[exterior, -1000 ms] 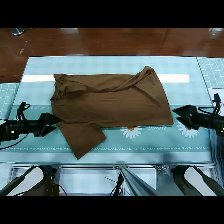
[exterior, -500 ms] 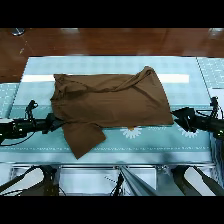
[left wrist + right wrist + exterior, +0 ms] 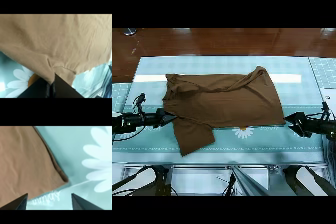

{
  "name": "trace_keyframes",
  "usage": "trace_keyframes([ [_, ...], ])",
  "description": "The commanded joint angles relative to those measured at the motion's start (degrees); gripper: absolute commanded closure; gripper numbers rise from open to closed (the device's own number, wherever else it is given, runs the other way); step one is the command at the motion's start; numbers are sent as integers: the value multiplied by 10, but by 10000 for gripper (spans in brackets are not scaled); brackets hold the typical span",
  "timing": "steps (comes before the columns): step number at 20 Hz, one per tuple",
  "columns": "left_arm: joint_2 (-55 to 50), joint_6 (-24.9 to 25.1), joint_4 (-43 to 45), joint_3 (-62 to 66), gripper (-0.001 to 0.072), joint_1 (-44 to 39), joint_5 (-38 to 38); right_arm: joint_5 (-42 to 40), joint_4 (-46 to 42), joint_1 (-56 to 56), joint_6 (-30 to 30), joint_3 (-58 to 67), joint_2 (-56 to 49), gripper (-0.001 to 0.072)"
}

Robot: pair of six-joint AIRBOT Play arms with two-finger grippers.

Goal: Fold the shirts.

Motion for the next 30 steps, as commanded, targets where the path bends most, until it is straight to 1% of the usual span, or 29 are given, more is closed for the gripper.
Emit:
trace_keyframes([
  [1, 0, 1, -1, 3, 684, 0, -5, -34, -6, 33, 18, 1, -28, 94],
  [4, 0, 1, -1, 3, 684, 0, -2, -64, 50, 72, -2, 26, -91, 94],
  [7, 0, 1, -1, 3, 684, 0, -2, -80, 65, 135, -3, 78, -162, 94],
  [8, 0, 1, -1, 3, 684, 0, -2, -83, 65, 155, 4, 96, -183, 136],
  [9, 0, 1, -1, 3, 684, 0, -3, -80, 65, 171, 3, 113, -198, 364],
  [10, 0, 1, -2, 4, 684, 0, -5, -68, 61, 186, -12, 131, -208, 679],
  [12, 0, 2, -34, 8, 685, 3, -13, -26, 47, 198, -13, 196, -206, 684],
  [13, 3, 3, -79, 20, 684, 5, -28, 3, 32, 198, -3, 242, -199, 684],
  [14, 9, 19, -138, 43, 685, 4, -53, 27, 6, 197, 18, 303, -187, 684],
  [15, 19, 34, -216, 80, 685, 3, -81, 42, -25, 197, 42, 370, -174, 683],
  [16, 32, 33, -279, 125, 686, 2, -89, 53, -56, 197, 67, 449, -161, 683],
  [17, 48, 33, -323, 185, 686, -2, -85, 59, -80, 197, 85, 527, -151, 684],
  [18, 62, 33, -330, 252, 686, -6, -73, 66, -103, 197, 90, 610, -141, 683],
  [19, 76, 25, -298, 332, 687, -10, -61, 72, -133, 197, 101, 682, -132, 684],
  [20, 88, -11, -243, 408, 687, -10, -50, 84, -161, 197, 114, 751, -119, 684],
  [21, 102, -62, -175, 488, 687, -10, -43, 99, -171, 197, 113, 805, -104, 683],
  [22, 117, -99, -115, 554, 687, -10, -36, 110, -177, 197, 113, 848, -82, 683],
  [24, 159, -163, 12, 673, 687, -10, -28, 119, -182, 197, 112, 880, -22, 683],
  [26, 212, -226, 126, 740, 686, -10, -35, 169, -207, 197, 118, 879, 42, 683],
  [27, 244, -246, 162, 750, 686, -10, -34, 199, -208, 197, 119, 879, 71, 683],
  [30, 340, -255, 255, 750, 686, -11, -47, 233, -232, 197, 124, 879, 142, 683],
])
